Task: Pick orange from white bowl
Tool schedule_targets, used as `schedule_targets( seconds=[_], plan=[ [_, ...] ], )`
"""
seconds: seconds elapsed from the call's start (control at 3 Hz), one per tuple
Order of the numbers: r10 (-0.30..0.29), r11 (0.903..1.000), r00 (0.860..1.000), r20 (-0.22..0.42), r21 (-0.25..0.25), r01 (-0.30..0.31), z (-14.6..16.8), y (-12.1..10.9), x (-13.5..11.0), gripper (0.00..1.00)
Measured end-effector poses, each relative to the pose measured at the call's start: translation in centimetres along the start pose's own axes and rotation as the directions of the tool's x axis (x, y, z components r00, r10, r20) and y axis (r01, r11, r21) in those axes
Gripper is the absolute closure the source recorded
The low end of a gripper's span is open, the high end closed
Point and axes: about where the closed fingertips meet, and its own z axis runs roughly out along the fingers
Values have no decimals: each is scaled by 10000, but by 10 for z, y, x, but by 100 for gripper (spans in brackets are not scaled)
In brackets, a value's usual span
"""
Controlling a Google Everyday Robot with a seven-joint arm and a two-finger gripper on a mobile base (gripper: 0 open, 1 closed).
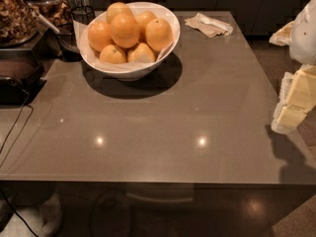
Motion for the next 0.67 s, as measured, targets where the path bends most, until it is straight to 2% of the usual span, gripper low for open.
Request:
schedule_targets(
  seconds=[0.67],
  plan=[
    [235, 9997, 9997, -19, 6, -235, -2, -8, -10, 0]
  ],
)
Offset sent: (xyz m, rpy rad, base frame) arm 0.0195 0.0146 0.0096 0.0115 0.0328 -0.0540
